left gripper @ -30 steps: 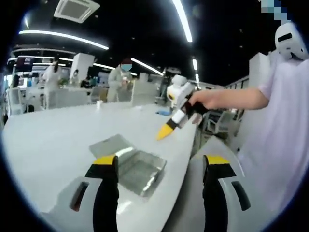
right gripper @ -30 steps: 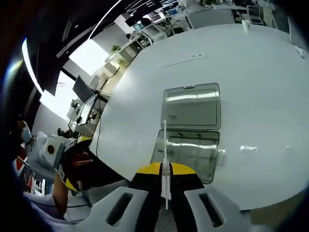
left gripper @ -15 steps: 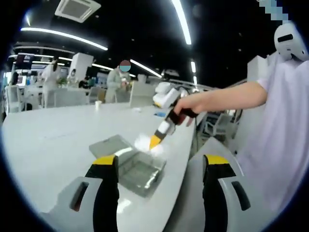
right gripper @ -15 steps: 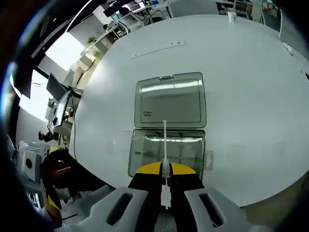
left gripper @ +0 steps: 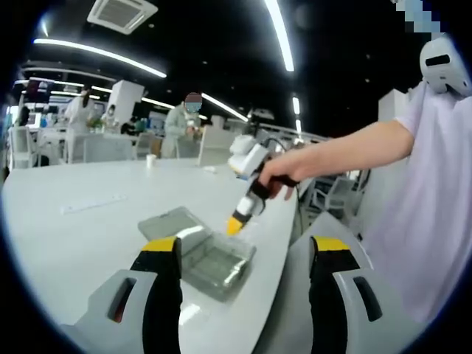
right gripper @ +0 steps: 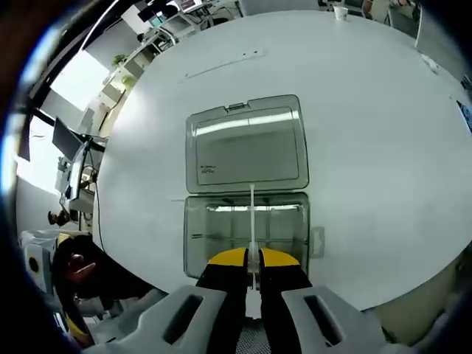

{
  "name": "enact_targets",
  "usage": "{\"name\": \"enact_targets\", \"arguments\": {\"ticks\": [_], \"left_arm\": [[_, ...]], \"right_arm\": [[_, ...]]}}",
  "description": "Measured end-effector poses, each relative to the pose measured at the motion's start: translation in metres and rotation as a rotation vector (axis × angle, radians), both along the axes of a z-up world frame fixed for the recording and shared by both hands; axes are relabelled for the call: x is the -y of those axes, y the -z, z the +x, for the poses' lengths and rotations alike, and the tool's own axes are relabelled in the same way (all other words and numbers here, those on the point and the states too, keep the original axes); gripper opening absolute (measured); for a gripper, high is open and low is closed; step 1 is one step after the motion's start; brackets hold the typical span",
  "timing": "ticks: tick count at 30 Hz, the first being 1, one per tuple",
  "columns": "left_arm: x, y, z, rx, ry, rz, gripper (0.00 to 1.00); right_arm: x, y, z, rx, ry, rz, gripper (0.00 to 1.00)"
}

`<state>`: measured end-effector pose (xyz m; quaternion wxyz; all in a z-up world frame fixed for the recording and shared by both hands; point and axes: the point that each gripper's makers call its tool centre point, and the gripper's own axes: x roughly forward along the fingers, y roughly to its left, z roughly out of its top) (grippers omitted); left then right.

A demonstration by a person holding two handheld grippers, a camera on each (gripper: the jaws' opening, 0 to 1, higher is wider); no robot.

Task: Insert the divider into the dual guide fixture by aligning both edges with the guide slots and pushing it downward to the bottom, including one-sided entry, uneven engagement, binding, and posture correction.

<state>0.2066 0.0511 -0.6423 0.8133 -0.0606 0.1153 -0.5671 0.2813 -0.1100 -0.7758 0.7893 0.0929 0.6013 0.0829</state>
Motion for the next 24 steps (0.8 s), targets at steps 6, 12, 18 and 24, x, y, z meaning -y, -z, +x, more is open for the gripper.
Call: {"name": "enact_targets", "arguments": {"ticks": [6, 12, 18, 24], "left_arm": [[-0.001, 0.001, 0.000, -0.005, -0.002, -0.006, 0.69], [-0.006, 0.004, 0.002, -0.015, -0.017, -0.007, 0.68], [-0.007, 0.004, 0.004, -0.019, -0.022, -0.008, 0.68], [-0.010, 0.006, 0.006, -0.026, -0.029, -0.011, 0.67]], "right_arm": [[0.000, 0.008, -0.002, -0.018, -0.007, -0.028, 0.00], [-0.001, 0.012, -0.004, -0.034, -0.001, -0.031, 0.00], [-0.001, 0.018, -0.008, -0.065, -0.005, -0.058, 0.00], [0.000, 0.021, -0.005, -0.069, -0.008, -0.064, 0.00]]}}
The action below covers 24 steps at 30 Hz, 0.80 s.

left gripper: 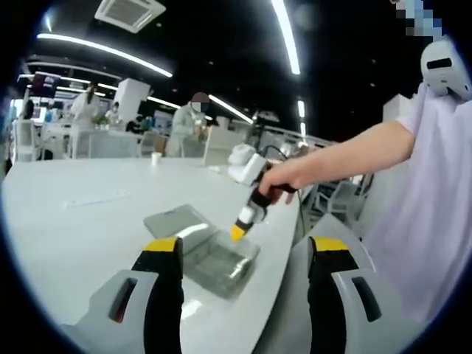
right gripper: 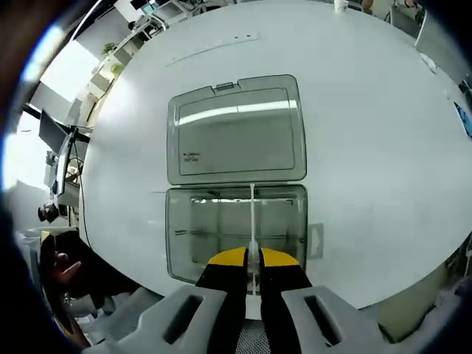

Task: Insert the divider into the dual guide fixture by aligning both edges with the guide slots and pushing it downward to the bottom, including one-sided entry, uneven engagement, binding, and posture correction.

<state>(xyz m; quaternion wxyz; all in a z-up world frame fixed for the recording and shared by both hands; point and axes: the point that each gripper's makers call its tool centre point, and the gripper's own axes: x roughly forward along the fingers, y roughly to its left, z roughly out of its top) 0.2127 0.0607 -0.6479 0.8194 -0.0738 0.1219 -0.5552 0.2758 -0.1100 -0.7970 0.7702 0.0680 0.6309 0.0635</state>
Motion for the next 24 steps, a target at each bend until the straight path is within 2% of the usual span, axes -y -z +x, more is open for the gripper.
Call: {"name": "enact_targets", "arguments": {"ticks": [24], "left_arm": [[-0.007, 0.003, -0.001, -0.012, -0.014, 0.006, 0.66]], "right_arm": [[-0.002, 0.012, -0.003, -0.045, -0.008, -0.027, 0.00]]}}
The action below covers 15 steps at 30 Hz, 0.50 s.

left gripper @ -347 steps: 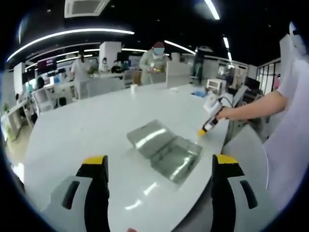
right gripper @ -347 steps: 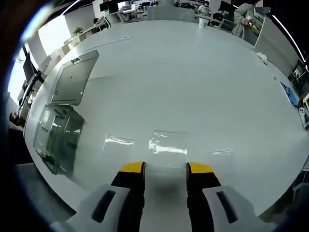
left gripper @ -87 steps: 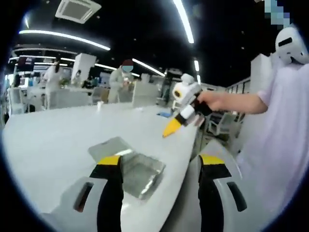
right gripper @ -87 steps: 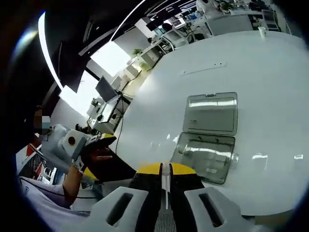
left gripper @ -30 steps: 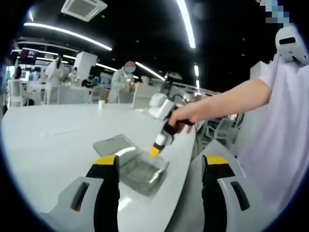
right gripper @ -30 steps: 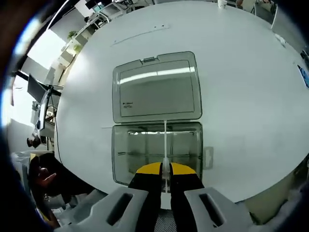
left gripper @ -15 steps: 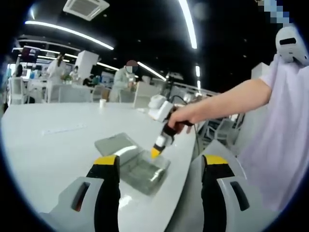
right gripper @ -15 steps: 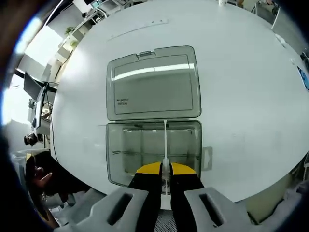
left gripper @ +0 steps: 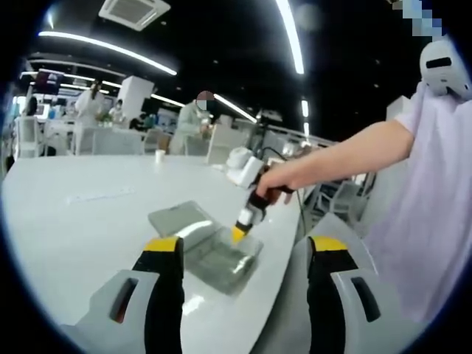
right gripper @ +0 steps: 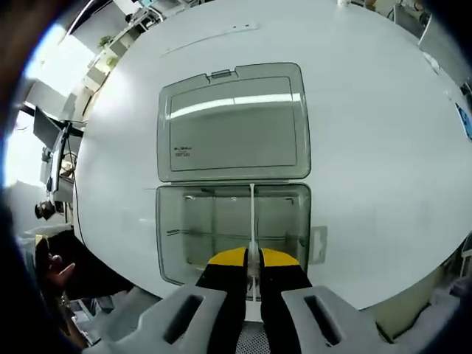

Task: Insert the divider into the dual guide fixture by aligning both edges with the guide slots and pushing it downward to the bottom, including one-sided entry, uneven engagement, binding, and posture correction.

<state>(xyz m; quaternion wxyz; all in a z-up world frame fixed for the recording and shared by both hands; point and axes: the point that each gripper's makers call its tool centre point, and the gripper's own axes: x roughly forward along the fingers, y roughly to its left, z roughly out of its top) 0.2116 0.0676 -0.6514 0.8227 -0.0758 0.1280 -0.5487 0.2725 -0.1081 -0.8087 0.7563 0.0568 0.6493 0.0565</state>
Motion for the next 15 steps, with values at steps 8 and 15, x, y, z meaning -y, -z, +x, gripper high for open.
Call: {"name": "enact_targets", "arguments": {"ticks": [8, 15], "left_arm": [[-0.004, -0.004, 0.002, 0.011, -0.008, 0.001, 0.66], [-0.010, -0.011, 0.003, 0.034, -0.021, -0.004, 0.66]], "right_arm": [[0.001, -0.001, 0.004, -0.025, 0.033, 0.019, 0.00], [-0.004, -0.004, 0.002, -0.024, 0.030, 0.017, 0.00]]}}
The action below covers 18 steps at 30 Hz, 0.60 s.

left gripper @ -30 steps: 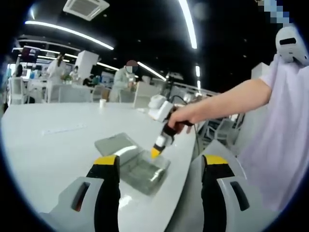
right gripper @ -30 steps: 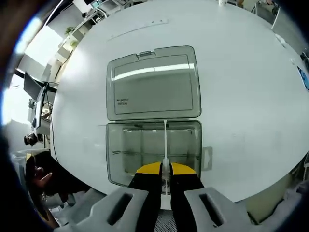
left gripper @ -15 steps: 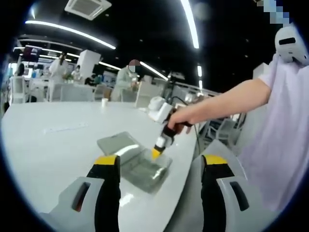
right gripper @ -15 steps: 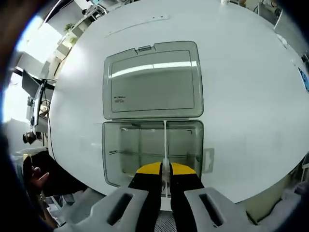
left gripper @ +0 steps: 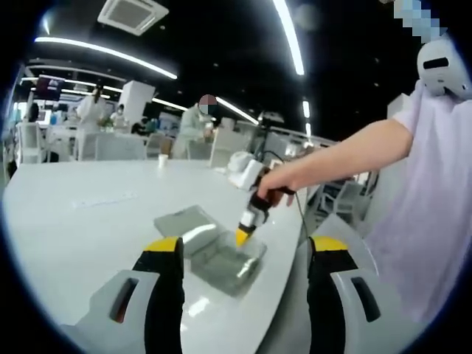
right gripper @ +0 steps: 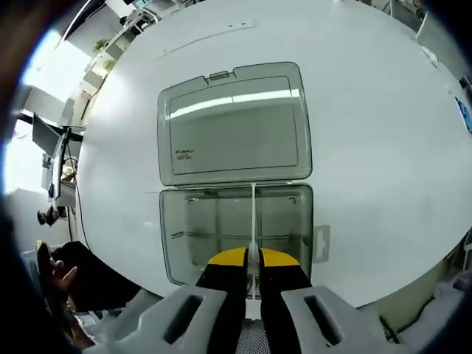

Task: Insert the divider into the dual guide fixture by aligning both edges with the guide slots and pushing it downward to the bottom, including one-sided entry, uneven engagement, binding, and posture correction.

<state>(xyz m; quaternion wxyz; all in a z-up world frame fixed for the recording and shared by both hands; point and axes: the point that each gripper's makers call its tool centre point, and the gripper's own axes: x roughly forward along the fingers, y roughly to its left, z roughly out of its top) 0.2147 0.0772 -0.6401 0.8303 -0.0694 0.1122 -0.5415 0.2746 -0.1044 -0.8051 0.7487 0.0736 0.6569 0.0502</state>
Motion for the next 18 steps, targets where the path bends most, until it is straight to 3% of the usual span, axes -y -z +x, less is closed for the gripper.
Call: {"name": "enact_targets", "arguments": {"ticks": [11, 15, 18], "left_arm": [[-0.001, 0.004, 0.000, 0.017, -0.003, 0.036, 0.66], [-0.004, 0.025, 0.000, 0.024, 0.002, 0.142, 0.66], [-0.005, 0.035, 0.001, 0.003, 0.001, 0.155, 0.67]], "right_arm": [[0.003, 0.005, 0.003, -0.002, 0.004, -0.007, 0.00], [0.003, 0.008, 0.001, -0.004, 0.006, -0.008, 0.00], [0.003, 0.009, 0.001, -0.005, 0.005, -0.008, 0.00]]}}
